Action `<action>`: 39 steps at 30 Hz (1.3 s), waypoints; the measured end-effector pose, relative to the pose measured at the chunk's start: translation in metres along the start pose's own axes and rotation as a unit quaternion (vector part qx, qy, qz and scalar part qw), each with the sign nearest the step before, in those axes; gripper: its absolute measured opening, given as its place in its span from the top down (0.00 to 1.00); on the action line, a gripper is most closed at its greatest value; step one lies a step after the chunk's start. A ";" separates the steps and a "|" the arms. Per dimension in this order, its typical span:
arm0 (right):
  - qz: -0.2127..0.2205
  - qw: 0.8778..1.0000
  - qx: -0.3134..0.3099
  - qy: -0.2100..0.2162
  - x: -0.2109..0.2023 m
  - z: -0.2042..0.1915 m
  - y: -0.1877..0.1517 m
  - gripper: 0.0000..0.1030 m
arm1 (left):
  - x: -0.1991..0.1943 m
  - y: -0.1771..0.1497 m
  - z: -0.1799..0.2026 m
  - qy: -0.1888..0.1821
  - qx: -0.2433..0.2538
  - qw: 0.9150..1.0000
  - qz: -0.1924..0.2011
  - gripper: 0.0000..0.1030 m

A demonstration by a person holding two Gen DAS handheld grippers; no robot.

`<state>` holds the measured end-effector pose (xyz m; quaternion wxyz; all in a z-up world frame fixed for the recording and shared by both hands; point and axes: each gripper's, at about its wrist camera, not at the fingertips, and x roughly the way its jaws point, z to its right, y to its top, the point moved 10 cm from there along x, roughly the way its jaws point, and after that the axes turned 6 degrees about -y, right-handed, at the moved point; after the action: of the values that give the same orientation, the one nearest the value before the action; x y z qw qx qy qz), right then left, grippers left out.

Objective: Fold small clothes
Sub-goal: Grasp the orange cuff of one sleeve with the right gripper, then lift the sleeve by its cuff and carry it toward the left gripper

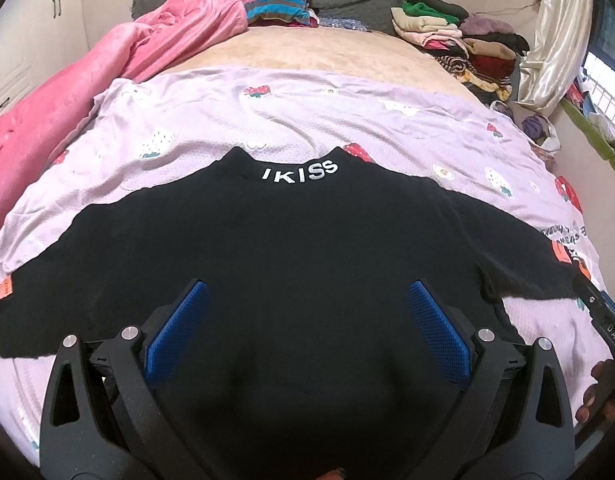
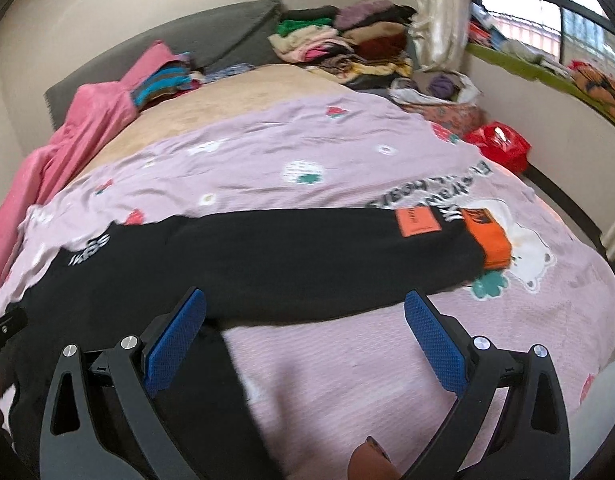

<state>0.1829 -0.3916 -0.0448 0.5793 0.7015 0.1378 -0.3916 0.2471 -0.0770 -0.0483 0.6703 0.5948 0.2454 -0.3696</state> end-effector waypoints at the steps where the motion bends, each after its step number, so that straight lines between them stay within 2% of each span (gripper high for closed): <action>1: -0.005 1.000 0.011 -0.005 0.005 0.009 0.001 0.04 | 0.003 0.002 0.000 -0.001 -0.002 1.000 0.000 0.09; 6: -0.026 0.997 0.066 -0.029 0.026 0.047 0.001 0.04 | 0.016 0.009 -0.001 -0.001 -0.008 1.000 0.000 0.09; 10: -0.055 0.992 0.107 -0.033 0.045 0.073 -0.004 0.04 | 0.029 0.012 0.000 0.001 -0.005 1.000 -0.005 0.09; 18: -0.082 0.985 0.142 -0.060 0.076 0.111 -0.003 0.04 | 0.050 0.022 0.003 0.019 0.000 1.000 -0.019 0.09; 21: -0.093 0.981 0.161 -0.063 0.090 0.122 -0.004 0.04 | 0.057 0.020 0.004 0.010 -0.005 1.000 -0.021 0.09; 25: -0.094 0.974 0.204 -0.037 0.110 0.135 -0.004 0.05 | 0.064 0.017 -0.002 0.012 0.003 1.000 -0.021 0.09; 27: -0.090 0.971 0.216 -0.039 0.114 0.140 -0.003 0.13 | 0.065 0.017 -0.007 0.019 0.006 1.000 -0.019 0.09; 30: -0.074 0.969 0.229 -0.046 0.116 0.148 0.002 0.33 | 0.067 0.018 -0.016 0.022 0.001 1.000 -0.019 0.09; 32: -0.063 0.969 0.235 -0.040 0.119 0.152 0.008 0.56 | 0.067 0.018 -0.020 0.013 -0.003 1.000 -0.020 0.09; 33: -0.058 0.969 0.237 -0.032 0.120 0.152 0.011 0.62 | 0.066 0.019 -0.021 0.010 -0.003 1.000 -0.020 0.09; 35: -0.048 0.971 0.234 -0.024 0.120 0.153 0.018 0.82 | 0.063 0.021 -0.027 0.008 -0.006 1.000 -0.017 0.09; 39: 0.007 0.979 0.206 0.005 0.096 0.136 0.038 0.87 | 0.056 0.025 -0.034 0.001 -0.015 1.000 -0.005 0.09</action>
<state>0.2171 -0.5529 -0.0888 0.4246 0.8085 0.0528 -0.4040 0.3048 -0.0542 -0.0817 0.6773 0.5834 0.2545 -0.3690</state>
